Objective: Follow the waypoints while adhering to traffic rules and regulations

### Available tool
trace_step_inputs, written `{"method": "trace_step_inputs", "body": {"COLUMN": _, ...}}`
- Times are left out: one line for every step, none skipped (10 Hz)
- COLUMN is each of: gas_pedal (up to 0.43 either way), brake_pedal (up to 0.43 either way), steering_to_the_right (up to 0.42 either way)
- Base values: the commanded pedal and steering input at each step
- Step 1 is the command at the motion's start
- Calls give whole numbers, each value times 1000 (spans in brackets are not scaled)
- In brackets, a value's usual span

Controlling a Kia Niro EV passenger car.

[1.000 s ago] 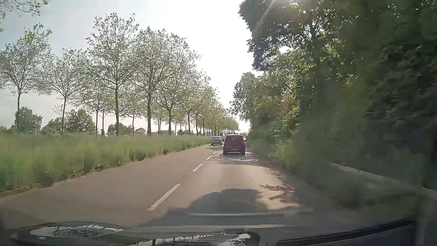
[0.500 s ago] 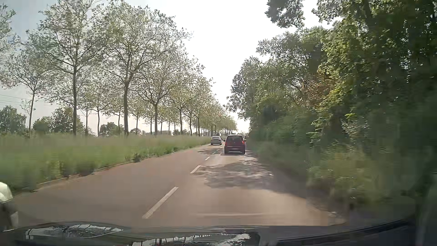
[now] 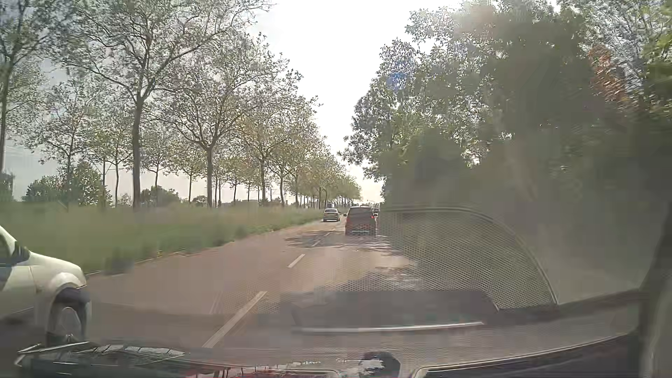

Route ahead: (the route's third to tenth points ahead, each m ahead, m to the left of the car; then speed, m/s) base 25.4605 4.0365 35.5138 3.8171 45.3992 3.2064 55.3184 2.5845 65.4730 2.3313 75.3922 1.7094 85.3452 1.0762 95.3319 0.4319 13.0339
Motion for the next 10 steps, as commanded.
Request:
{"method": "trace_step_inputs", "body": {"gas_pedal": 138, "brake_pedal": 0, "steering_to_the_right": 8}}
{"method": "trace_step_inputs", "body": {"gas_pedal": 138, "brake_pedal": 0, "steering_to_the_right": 8}}
{"method": "trace_step_inputs", "body": {"gas_pedal": 138, "brake_pedal": 0, "steering_to_the_right": 8}}
{"method": "trace_step_inputs", "body": {"gas_pedal": 138, "brake_pedal": 0, "steering_to_the_right": 8}}
{"method": "trace_step_inputs", "body": {"gas_pedal": 138, "brake_pedal": 0, "steering_to_the_right": 7}}
{"method": "trace_step_inputs", "body": {"gas_pedal": 138, "brake_pedal": 0, "steering_to_the_right": 7}}
{"method": "trace_step_inputs", "body": {"gas_pedal": 138, "brake_pedal": 0, "steering_to_the_right": 7}}
{"method": "trace_step_inputs", "body": {"gas_pedal": 138, "brake_pedal": 0, "steering_to_the_right": 7}}
{"method": "trace_step_inputs", "body": {"gas_pedal": 138, "brake_pedal": 0, "steering_to_the_right": 6}}
{"method": "trace_step_inputs", "body": {"gas_pedal": 138, "brake_pedal": 0, "steering_to_the_right": 6}}
